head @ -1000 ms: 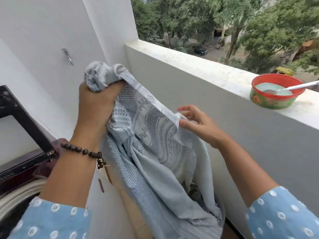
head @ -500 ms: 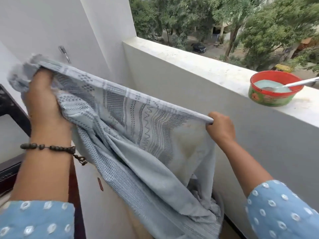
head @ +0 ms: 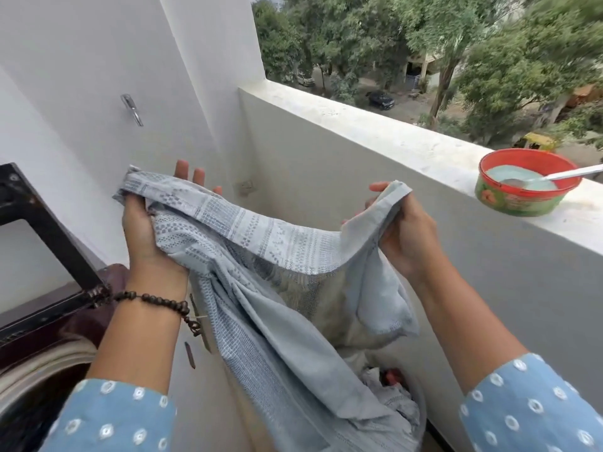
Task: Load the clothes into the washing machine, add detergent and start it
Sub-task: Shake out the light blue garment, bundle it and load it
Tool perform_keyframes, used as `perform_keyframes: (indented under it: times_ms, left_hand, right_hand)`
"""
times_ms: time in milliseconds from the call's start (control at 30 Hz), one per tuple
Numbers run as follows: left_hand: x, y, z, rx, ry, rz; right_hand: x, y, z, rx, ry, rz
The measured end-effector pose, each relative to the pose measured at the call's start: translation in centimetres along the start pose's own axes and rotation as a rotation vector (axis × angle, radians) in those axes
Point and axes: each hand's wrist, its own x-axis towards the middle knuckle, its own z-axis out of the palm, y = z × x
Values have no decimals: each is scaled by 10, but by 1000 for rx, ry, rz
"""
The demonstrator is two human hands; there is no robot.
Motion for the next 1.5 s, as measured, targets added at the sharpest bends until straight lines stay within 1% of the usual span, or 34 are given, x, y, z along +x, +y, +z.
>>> perform_keyframes:
  times_ms: [67,167,267,300,367,467,567,667,733,800,833,900,967,1033,1067,1100,1167,1233,1300,1333,1400,1433,1500]
  left_hand:
    - [2,-10,3,-63,-41,-45]
    - [-4,-38,14,-21,-6,-94]
    - [-24,-75,30,25,-117,-210]
    - [-33,-84,35,59,-152,-239]
    - [-43,-96,38,151,-163,-228]
    - [-50,-104,40,266,-203,-160]
    - [-54,-105,42,405,-177,-116]
    - [-54,-103,40,496,-180,-77]
    - [-52,-97,38,500,-167,-75]
    - [-47,-88,35,491,-133,-60]
    - [-44,-82,35,478,-123,-45]
    - [-35,-70,34,439,-95,-5]
    - [-27,-58,35,397,-59,31]
    - [-21,-49,35,367,-37,63]
    - [-18,-45,35,356,-32,75]
    - [-16,-41,33,352,-26,87]
    - [-12,-33,28,359,-4,103]
    - [-10,-29,22,382,2,101]
    - [-13,-31,17,393,-35,87]
    - [-15,-34,17,397,-55,79]
    - [-22,-43,18,419,-96,57]
    - [-25,-48,20,431,-111,43]
    - [-29,-58,24,436,-155,8]
  right_hand:
    - [-8,-1,25,75,-69,20]
    - [-19,3,62,84,-116,21]
    - [-25,6,93,150,-168,14]
    - [-26,6,100,138,-192,-3]
    - [-28,6,109,20,-221,-73]
    - [-29,10,113,-254,-267,-184]
    - [-30,11,116,-494,-274,-296]
    - [-27,6,113,-660,-290,-324]
    - [-26,3,101,-657,-349,-278]
    - [-29,0,80,-629,-419,-180]
    - [-31,1,66,-657,-445,-124]
    - [-35,6,37,-803,-480,-7]
    - [-39,21,13,-1038,-514,86]
    - [-38,43,-10,-1258,-525,89]
    - [-35,52,-20,-1283,-477,72]
    - [-34,57,-29,-1229,-413,75]
    - [-30,52,-38,-1028,-284,69]
    - [-27,33,-35,-778,-180,-24]
    - [-22,4,-22,-580,-128,-126]
    - [-21,-12,-11,-498,-126,-167]
    - [-20,-34,11,-339,-171,-215]
    - [-20,-39,23,-305,-208,-231]
    - [-21,-39,48,-371,-281,-266]
